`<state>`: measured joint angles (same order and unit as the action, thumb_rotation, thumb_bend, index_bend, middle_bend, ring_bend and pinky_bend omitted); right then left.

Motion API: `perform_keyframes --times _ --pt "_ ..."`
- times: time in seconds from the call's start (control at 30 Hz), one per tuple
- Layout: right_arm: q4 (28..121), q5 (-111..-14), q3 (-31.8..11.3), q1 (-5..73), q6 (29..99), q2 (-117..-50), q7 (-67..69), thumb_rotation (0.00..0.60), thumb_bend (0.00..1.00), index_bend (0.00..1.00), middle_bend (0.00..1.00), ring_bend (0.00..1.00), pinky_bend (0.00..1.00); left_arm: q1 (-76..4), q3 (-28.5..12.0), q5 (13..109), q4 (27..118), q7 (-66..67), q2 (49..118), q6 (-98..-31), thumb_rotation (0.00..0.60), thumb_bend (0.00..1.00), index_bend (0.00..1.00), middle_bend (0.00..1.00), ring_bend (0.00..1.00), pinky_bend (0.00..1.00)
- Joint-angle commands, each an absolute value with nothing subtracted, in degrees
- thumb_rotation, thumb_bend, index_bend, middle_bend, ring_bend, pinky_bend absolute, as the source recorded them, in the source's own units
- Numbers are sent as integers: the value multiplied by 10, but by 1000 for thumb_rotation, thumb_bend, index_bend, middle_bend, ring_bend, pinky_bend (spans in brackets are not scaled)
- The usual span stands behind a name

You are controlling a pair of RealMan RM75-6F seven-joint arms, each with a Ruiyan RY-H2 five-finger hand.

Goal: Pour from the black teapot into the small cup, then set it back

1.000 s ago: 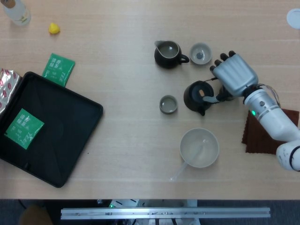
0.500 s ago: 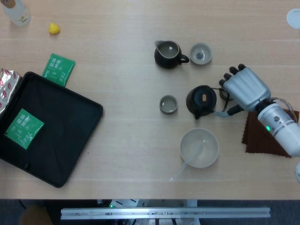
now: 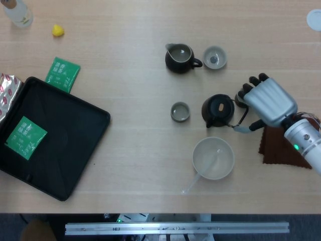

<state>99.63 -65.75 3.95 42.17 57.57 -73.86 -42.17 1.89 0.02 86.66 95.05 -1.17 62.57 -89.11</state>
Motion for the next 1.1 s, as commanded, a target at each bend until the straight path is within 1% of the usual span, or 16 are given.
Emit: perform_keyframes --times 0.03,0.07,0.1,0.17,0.3,0.4,0.6,1.1 --pt "983 -693 38 420 590 -734 -430 461 0 426 410 259 296 20 1 867 951 -11 626 -892 600 296 113 170 101 90" --pt "978 -701 40 420 591 -735 -434 521 0 416 402 251 296 20 1 866 951 -11 626 -892 600 296 113 170 101 90" --pt "975 -707 41 419 591 -736 -437 568 0 393 385 237 296 20 1 866 951 -11 626 -892 600 296 113 170 101 90" --pt "968 -715 43 418 589 -737 -444 598 0 358 359 217 296 21 2 866 951 -11 627 -892 600 296 113 170 101 90" --pt "959 -719 44 415 587 -743 -456 600 0 290 308 186 296 21 2 868 952 -10 627 -892 600 295 113 170 101 90" --pt "958 -724 45 410 589 -748 -460 600 0 258 284 169 288 21 1 868 952 -11 626 -894 600 295 113 170 101 90" --pt "944 -743 47 401 595 -770 -475 600 0 224 251 144 264 20 3 870 953 -9 627 -892 600 296 113 169 101 90" --pt "926 -734 51 392 580 -819 -545 600 0 210 244 136 262 26 4 869 948 -17 625 -898 600 296 113 170 101 90"
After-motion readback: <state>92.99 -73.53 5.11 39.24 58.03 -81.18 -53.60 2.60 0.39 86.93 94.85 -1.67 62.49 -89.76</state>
